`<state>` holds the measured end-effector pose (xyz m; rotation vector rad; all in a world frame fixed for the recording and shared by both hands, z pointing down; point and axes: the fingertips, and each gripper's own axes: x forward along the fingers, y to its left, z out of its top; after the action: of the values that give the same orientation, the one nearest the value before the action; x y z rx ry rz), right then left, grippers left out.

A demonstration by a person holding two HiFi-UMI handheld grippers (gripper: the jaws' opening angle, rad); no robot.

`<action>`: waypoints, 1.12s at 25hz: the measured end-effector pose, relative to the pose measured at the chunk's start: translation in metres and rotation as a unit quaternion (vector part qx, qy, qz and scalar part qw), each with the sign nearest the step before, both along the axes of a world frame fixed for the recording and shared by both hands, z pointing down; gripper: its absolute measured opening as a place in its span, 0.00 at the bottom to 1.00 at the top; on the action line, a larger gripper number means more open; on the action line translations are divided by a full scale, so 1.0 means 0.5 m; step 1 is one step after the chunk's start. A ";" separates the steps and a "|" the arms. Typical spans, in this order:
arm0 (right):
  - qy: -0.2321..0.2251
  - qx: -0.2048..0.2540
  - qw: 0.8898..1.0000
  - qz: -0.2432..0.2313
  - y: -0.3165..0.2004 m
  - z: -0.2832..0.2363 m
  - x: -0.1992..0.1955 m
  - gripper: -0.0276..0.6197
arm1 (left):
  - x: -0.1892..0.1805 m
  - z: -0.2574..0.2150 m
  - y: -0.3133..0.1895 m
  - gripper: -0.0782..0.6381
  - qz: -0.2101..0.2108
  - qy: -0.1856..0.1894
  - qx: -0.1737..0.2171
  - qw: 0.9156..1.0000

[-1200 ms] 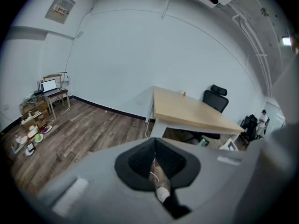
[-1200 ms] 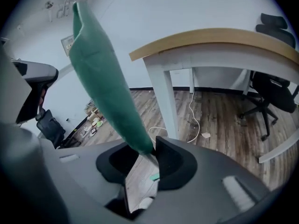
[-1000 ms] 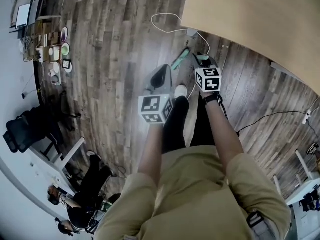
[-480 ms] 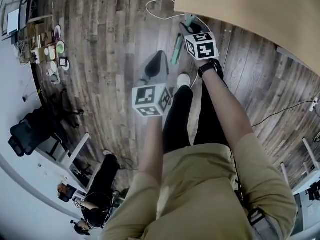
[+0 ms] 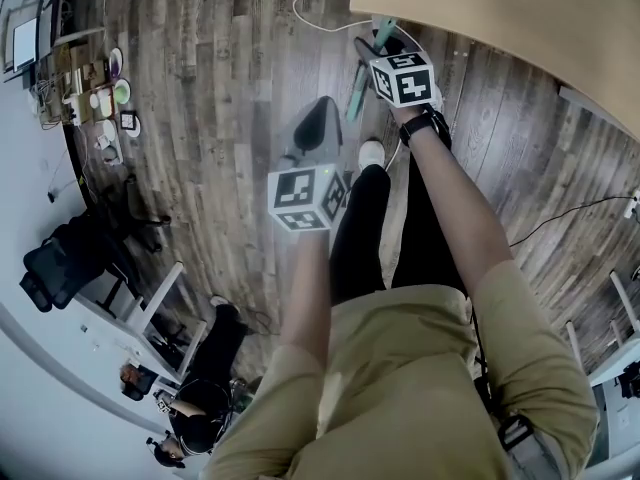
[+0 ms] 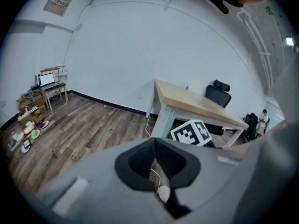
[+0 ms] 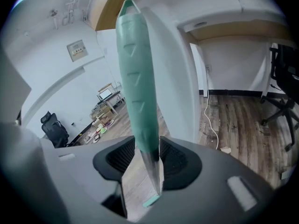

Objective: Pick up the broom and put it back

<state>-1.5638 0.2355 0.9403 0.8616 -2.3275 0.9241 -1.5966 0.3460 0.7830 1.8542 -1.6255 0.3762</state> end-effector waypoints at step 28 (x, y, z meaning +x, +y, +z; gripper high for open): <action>0.101 -0.101 0.989 -0.026 0.161 0.017 0.087 0.12 | -0.026 0.031 0.009 0.11 -0.026 0.017 -0.009 0.999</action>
<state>-1.5204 0.3160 0.9486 0.7692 -2.0352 0.9819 -1.6095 0.3507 0.7983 1.7926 -1.6392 0.3338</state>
